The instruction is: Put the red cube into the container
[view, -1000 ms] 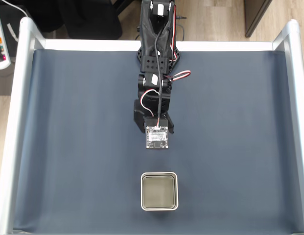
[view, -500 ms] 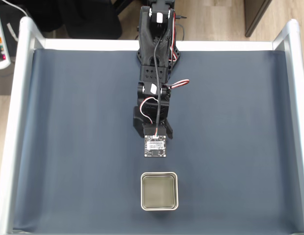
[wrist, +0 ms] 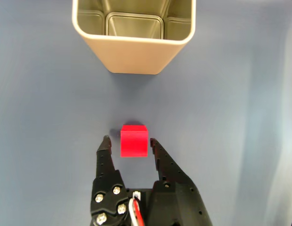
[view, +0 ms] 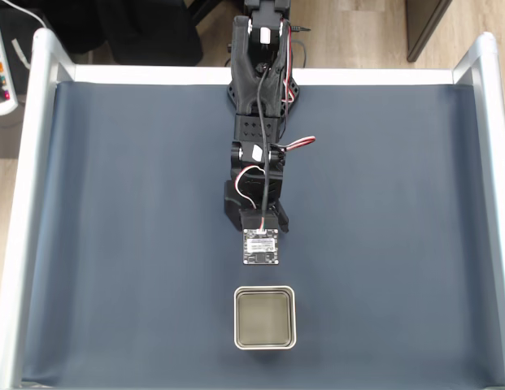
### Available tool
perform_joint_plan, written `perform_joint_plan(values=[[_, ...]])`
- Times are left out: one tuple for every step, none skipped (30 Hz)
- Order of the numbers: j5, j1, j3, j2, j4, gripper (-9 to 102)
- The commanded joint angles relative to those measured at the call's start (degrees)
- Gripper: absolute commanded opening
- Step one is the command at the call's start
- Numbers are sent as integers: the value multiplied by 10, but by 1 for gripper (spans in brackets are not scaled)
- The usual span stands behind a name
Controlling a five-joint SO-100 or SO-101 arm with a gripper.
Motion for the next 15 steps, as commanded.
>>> perform_joint_plan(values=[[13, -7, -8, -1, -21, 2], [27, -8, -8, -1, -40, 0], [33, -8, -9, -1, -51, 0], [33, -7, -13, 0, -47, 0], [26, -5, -18, 2, -39, 0], [21, -4, -21, 4, -32, 0], [20, -1, -24, 10, -25, 0], [20, 2, -31, 15, -13, 0], [18, 4, -42, 22, 10, 0], [17, 4, -58, 32, 40, 0], [17, 4, -74, 45, 69, 0], [14, 4, -91, 58, 98, 0], [11, 3, -113, 69, 130, 0], [9, 1, -139, 76, 162, 0], [5, 0, -166, 80, 190, 0]])
